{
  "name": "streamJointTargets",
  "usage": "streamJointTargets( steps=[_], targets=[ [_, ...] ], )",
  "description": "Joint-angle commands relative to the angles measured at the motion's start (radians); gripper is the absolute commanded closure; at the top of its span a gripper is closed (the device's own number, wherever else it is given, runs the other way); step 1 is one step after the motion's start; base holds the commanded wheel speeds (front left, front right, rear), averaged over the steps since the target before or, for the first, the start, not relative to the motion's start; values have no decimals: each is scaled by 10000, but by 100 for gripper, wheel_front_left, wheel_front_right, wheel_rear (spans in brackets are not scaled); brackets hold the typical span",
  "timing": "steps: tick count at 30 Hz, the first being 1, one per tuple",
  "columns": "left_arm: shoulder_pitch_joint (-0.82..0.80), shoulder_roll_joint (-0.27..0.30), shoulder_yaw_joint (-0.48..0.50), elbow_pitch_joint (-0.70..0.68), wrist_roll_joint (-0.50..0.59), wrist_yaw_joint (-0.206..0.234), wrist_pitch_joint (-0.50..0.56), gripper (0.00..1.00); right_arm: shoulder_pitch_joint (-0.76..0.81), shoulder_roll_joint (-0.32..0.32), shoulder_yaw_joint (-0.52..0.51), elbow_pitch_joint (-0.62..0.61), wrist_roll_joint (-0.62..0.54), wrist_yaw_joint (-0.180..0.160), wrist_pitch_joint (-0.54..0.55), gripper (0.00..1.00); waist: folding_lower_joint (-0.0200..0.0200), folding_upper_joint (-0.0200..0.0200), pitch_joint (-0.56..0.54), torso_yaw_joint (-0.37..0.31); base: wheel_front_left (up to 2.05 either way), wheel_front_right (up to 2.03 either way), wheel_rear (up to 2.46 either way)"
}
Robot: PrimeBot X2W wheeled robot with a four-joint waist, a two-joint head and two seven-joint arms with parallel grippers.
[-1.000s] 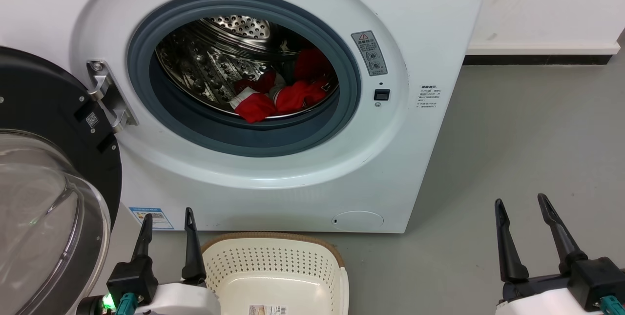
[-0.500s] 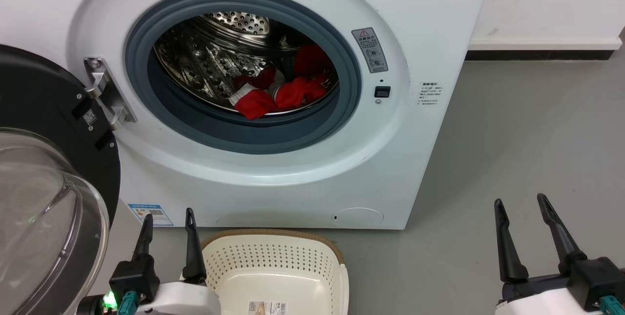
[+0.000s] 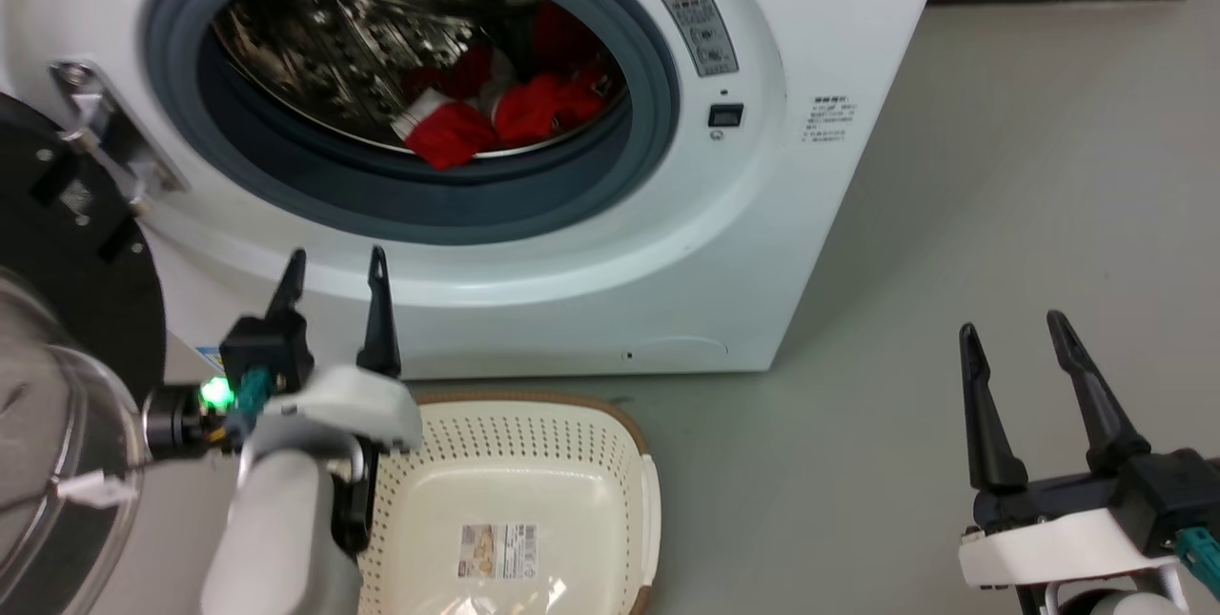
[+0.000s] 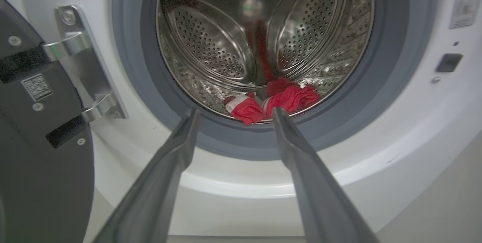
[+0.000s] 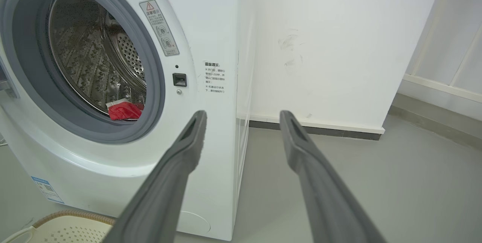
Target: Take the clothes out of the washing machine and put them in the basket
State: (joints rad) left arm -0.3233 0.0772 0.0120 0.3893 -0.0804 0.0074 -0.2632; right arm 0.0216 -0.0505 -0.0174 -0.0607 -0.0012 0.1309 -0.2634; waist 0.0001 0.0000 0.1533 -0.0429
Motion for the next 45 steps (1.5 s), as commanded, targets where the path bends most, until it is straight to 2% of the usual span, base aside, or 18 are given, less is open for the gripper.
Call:
streamJointTargets(
  steps=[1, 9, 15, 20, 28, 38, 45],
  targets=[
    [-714, 137, -13, 616, 95, -101, -26, 0, -267, 6, 4, -48, -28, -3, -21, 0, -1, 0, 620, -328, 0, 0, 0],
    [-4383, 1036, -366, 3589, 561, -574, 55, 0, -1147, 10, 148, -209, 200, -3, -21, 0, -1, 0, 2178, -1022, 0, 0, 0],
    [-6825, 1718, -585, 5409, 604, -961, 819, 0, -1798, 12, 219, -324, 513, -5, -21, 0, -1, 0, 3299, -1595, 0, 0, 0],
    [-8431, 2296, -712, 6465, 626, -1117, 1711, 0, -2250, 12, 201, -383, 816, -5, -21, 0, -1, 0, 4111, -2056, 0, 0, 0],
    [-10677, 3396, -1142, 7540, 673, -1326, 3682, 0, -2747, 15, 238, -531, 1187, -5, -21, 0, -1, 0, 5198, -2585, 0, 0, 0],
    [-12289, 3859, -1990, 8069, 48, -1362, 5835, 0, -3002, 14, 311, -651, 1523, -5, -21, 0, -1, 0, 6027, -2864, 0, 0, 0],
    [-12607, 4150, -2457, 8126, -283, -1364, 6511, 0, -3114, 12, 359, -658, 1670, -5, -21, 0, -1, 0, 6282, -2990, 0, 0, 0]
  ],
)
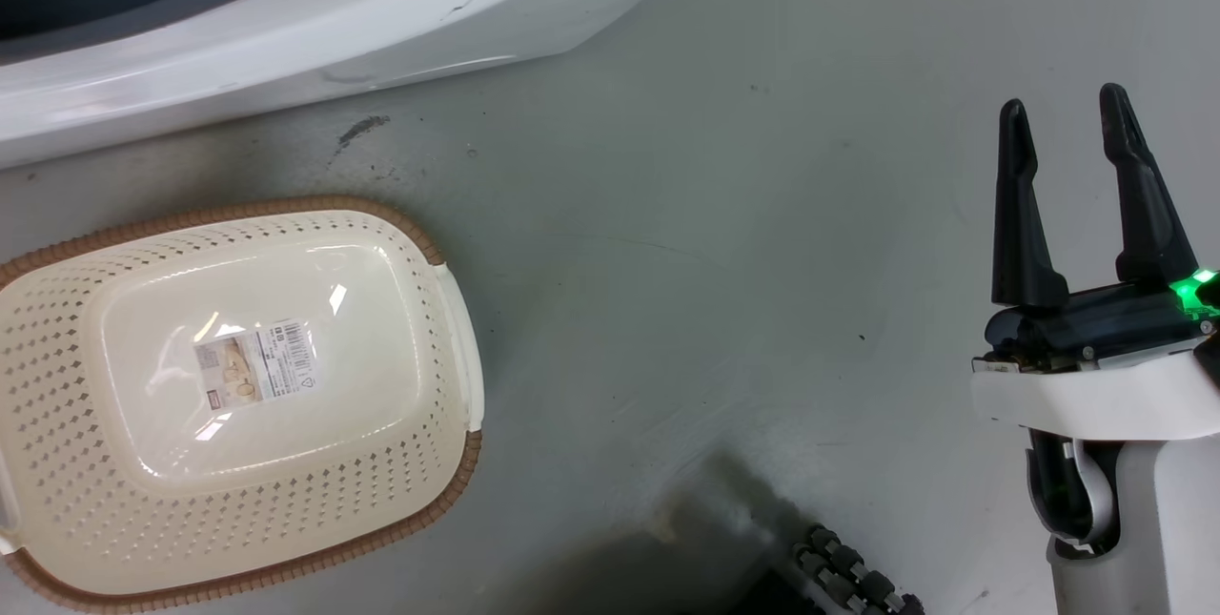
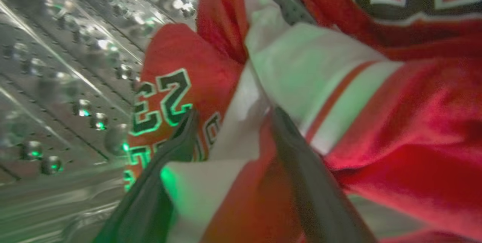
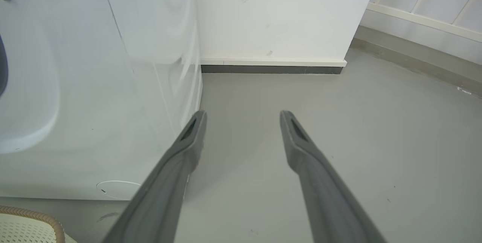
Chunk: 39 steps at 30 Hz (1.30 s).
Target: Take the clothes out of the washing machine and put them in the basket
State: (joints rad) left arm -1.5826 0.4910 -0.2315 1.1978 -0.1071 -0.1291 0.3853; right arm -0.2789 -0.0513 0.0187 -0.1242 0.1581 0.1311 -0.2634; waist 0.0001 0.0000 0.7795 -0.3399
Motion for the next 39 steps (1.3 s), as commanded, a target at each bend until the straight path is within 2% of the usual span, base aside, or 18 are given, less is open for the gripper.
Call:
streamJointTargets(
  steps=[1, 5, 6, 7, 15, 21, 31, 39],
  targets=[
    [-9, 22, -87, 99, -77, 1, 164, 0, -110, 20, 3, -29, 101, -7, -21, 0, -1, 0, 38, -32, 0, 0, 0],
    [-113, 162, -337, 44, -211, 1, 323, 0, -125, 20, 26, -39, 117, -7, -21, 0, -1, 0, 84, -67, 0, 0, 0],
    [-106, 157, -439, 26, -210, 1, 350, 58, -136, 20, 28, -36, 114, -7, -21, 0, -1, 0, 83, -70, 0, 0, 0],
    [-119, 169, -483, 21, -290, 1, 350, 100, -152, 20, 30, -34, 115, -7, -21, 0, -1, 0, 86, -77, 0, 0, 0],
    [-29, 273, -816, -217, -547, 0, -199, 100, -172, 20, 15, -58, 102, -7, -21, 0, -1, 0, -40, -96, 0, 0, 0],
    [460, 84, -859, -290, -1064, 0, -998, 100, -8, 20, -7, -1, -37, -7, -21, 0, -1, 0, -505, 63, 0, 0, 0],
    [2391, -883, -1271, -700, -2309, -2, -2894, 100, 366, 17, -47, 161, -668, -7, -21, 0, -1, 0, -2016, 810, 0, 0, 0],
    [4107, -1234, -2008, -1524, -3356, -2, -4280, 100, 913, 15, -94, 304, -1148, -7, -21, 0, -1, 0, -3192, 1536, 0, 0, 0]
  ],
)
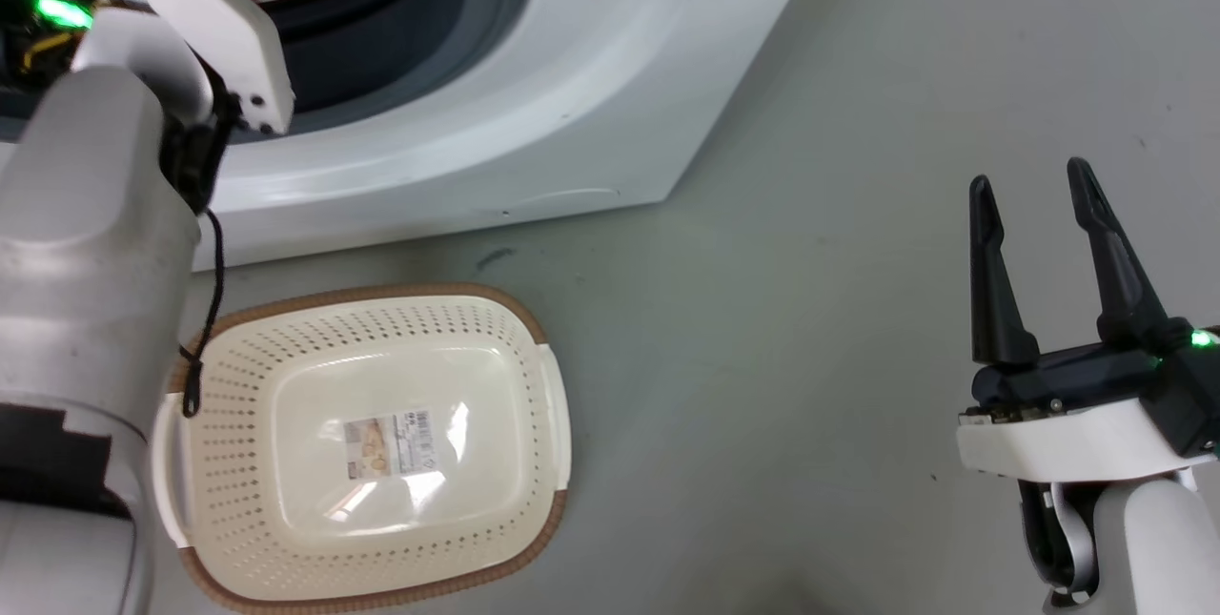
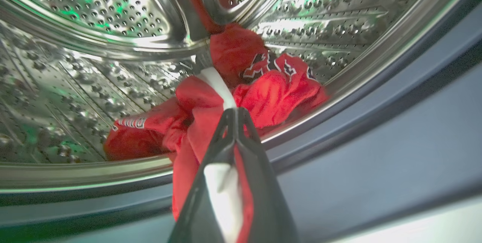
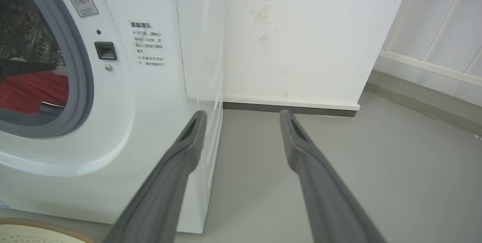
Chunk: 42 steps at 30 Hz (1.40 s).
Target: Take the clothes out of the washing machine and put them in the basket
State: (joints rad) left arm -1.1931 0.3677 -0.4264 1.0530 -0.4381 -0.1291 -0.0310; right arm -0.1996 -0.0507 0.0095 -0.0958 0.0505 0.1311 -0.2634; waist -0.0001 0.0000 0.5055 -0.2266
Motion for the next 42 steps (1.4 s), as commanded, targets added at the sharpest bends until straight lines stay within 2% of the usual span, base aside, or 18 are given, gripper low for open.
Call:
streamJointTargets(
  steps=[1, 13, 16, 23, 37, 42],
  targets=[
    [419, -5, -160, -175, -118, 0, -273, 100, 187, 9, -14, 49, -120, -7, -21, 0, 1, 0, -574, 482, 0, 0, 0],
    [2529, -129, -769, -1630, -951, -2, -1756, 100, 936, 8, 23, 244, -451, -7, -21, 0, 1, 0, -2075, 1285, 0, 0, 0],
    [2993, -159, -730, -2162, -1103, -2, -1905, 100, 1156, 8, 29, 271, -543, -7, -21, 0, 1, 0, -2453, 1455, 0, 0, 0],
    [3992, 160, -689, -3951, -1271, 194, -1936, 100, 1689, 9, 48, 380, -643, -7, -21, 0, 1, 0, -3250, 1748, 0, 0, 0],
    [5818, 1446, -737, -9392, -995, 1593, -411, 100, 2249, 9, 31, 445, -556, -7, -21, 0, 1, 0, -4063, 2187, 0, 0, 0],
    [6256, 1809, -732, -10933, -929, 1996, 128, 100, 2359, 9, 59, 455, -503, -7, -21, 0, 1, 0, -4159, 2306, 0, 0, 0]
  ],
)
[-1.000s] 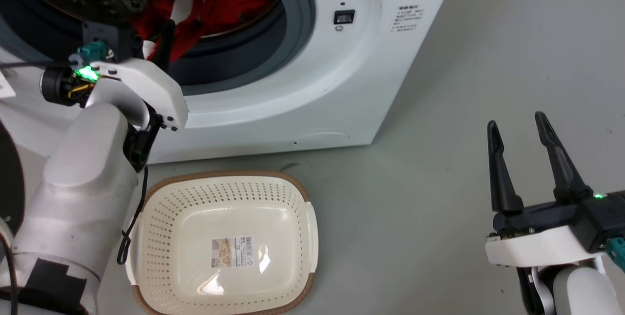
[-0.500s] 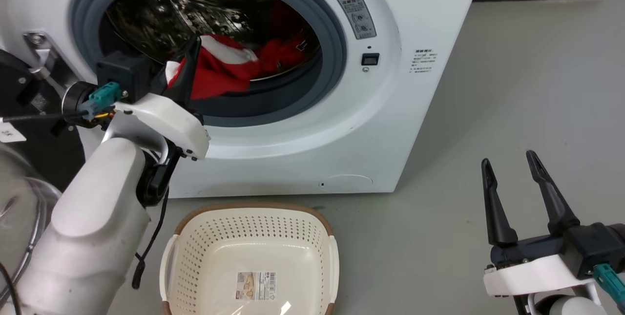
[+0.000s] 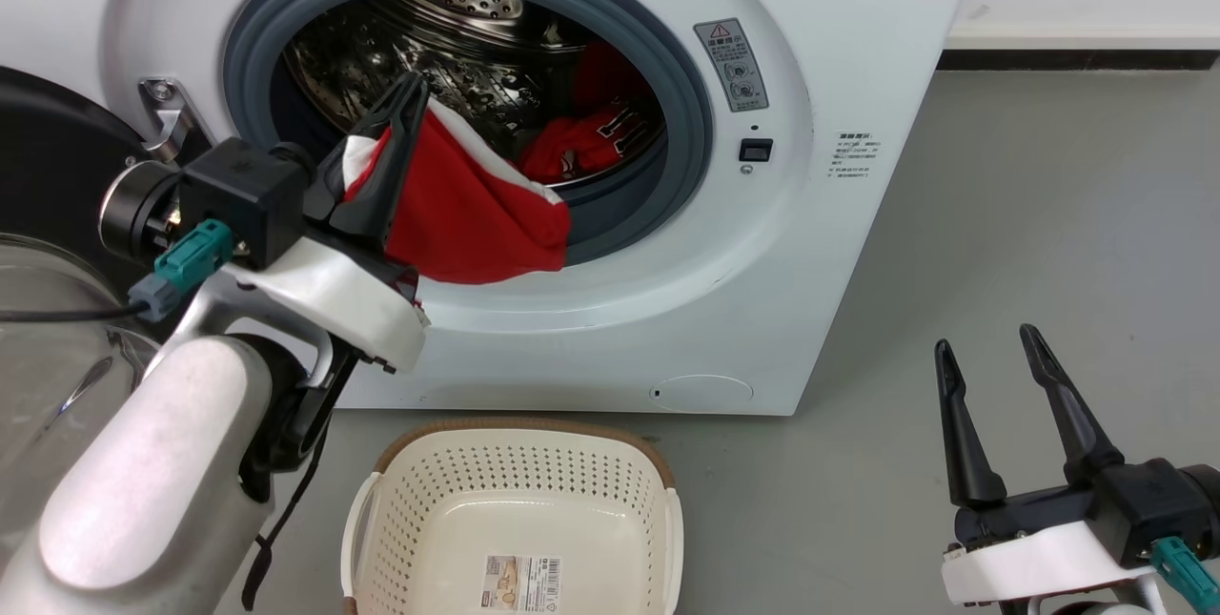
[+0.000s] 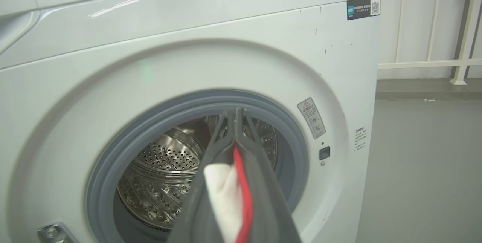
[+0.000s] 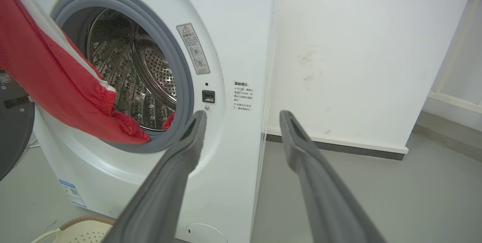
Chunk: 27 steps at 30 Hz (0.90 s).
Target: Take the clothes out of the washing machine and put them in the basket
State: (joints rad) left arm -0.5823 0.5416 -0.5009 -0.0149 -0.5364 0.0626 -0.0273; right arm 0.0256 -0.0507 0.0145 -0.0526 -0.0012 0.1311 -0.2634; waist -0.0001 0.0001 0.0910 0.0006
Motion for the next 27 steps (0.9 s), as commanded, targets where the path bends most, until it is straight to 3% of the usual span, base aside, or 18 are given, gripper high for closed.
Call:
streamJointTargets(
  steps=[1, 15, 27],
  targets=[
    [212, 130, 10, -503, 80, 138, 162, 100, 123, 9, 6, 27, 28, -7, -21, 0, 1, -1, -28, 57, 0, 0, 0],
    [941, 524, -7, -1997, -48, 591, 681, 100, 112, 10, 64, 81, 52, -7, -21, 0, 1, -1, -86, 124, 0, 0, 0],
    [2524, 487, -869, -1174, -287, 347, 565, 100, -385, 11, 0, -28, -29, -7, -21, 0, 1, -1, 799, -346, 0, 0, 0]
  ],
)
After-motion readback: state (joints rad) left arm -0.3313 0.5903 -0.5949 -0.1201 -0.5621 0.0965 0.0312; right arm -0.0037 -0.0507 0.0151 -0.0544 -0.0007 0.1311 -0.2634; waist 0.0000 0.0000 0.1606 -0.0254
